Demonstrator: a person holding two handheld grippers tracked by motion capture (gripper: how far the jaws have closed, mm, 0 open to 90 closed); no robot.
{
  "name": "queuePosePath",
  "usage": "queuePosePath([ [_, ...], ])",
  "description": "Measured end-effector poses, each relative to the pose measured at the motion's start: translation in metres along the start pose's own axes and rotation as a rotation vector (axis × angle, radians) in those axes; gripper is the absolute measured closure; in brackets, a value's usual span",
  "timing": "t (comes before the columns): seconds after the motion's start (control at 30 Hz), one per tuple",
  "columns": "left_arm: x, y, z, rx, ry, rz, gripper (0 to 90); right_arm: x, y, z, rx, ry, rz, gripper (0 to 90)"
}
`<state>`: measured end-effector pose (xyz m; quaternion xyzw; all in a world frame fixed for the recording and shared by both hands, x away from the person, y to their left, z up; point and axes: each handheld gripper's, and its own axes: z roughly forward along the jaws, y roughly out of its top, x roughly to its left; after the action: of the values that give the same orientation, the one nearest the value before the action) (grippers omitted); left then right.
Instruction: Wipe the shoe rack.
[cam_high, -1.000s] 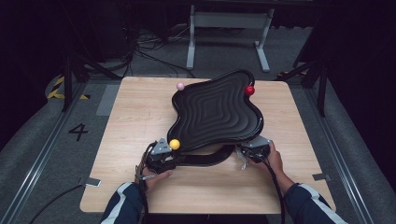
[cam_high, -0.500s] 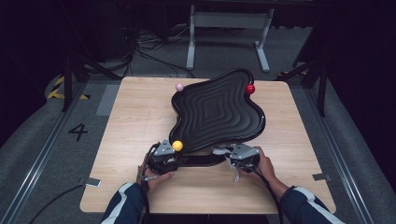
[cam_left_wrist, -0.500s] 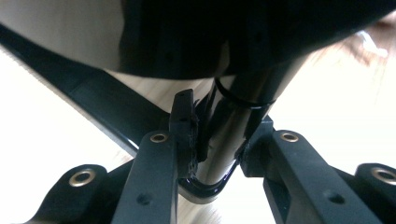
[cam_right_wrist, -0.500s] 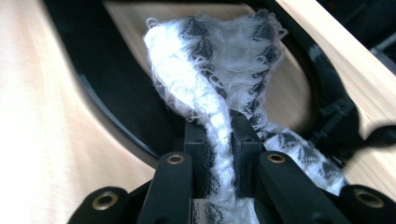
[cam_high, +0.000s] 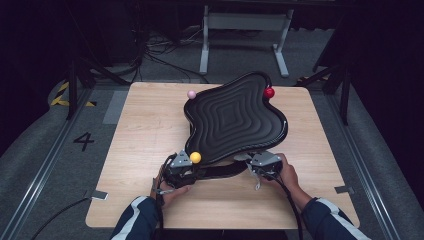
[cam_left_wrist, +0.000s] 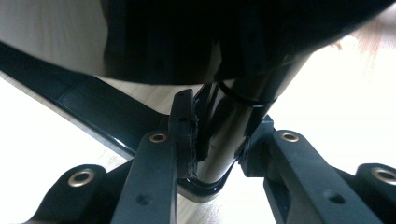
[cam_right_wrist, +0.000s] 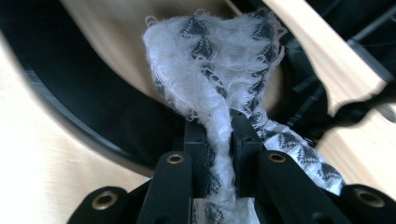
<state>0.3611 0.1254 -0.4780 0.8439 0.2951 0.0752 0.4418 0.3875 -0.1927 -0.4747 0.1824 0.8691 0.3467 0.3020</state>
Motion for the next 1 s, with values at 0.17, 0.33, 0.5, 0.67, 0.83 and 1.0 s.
queuePosePath([
  [0.17,0.000,0.000,0.000,0.000,-0.001,-0.001,71.9,-0.006,-0.002,-0.001,0.025,-0.084,0.020,80.3],
  [0.33,0.000,0.000,0.001,-0.007,-0.004,-0.004,71.8,-0.013,-0.005,-0.002,0.032,-0.099,0.058,80.6],
  [0.5,0.000,0.000,0.001,-0.006,-0.005,-0.004,71.7,-0.012,-0.005,-0.002,0.023,-0.081,0.080,80.7],
  [0.67,0.000,0.000,0.001,-0.006,-0.005,-0.004,71.7,-0.005,-0.002,-0.004,0.025,-0.036,0.051,80.5],
  [0.83,0.000,0.000,0.001,-0.006,-0.005,-0.004,71.7,0.007,0.003,-0.005,0.026,0.011,0.020,80.4],
  [1.0,0.000,0.000,0.001,-0.006,-0.006,-0.004,71.6,0.013,0.005,-0.006,0.010,0.052,0.036,80.5],
])
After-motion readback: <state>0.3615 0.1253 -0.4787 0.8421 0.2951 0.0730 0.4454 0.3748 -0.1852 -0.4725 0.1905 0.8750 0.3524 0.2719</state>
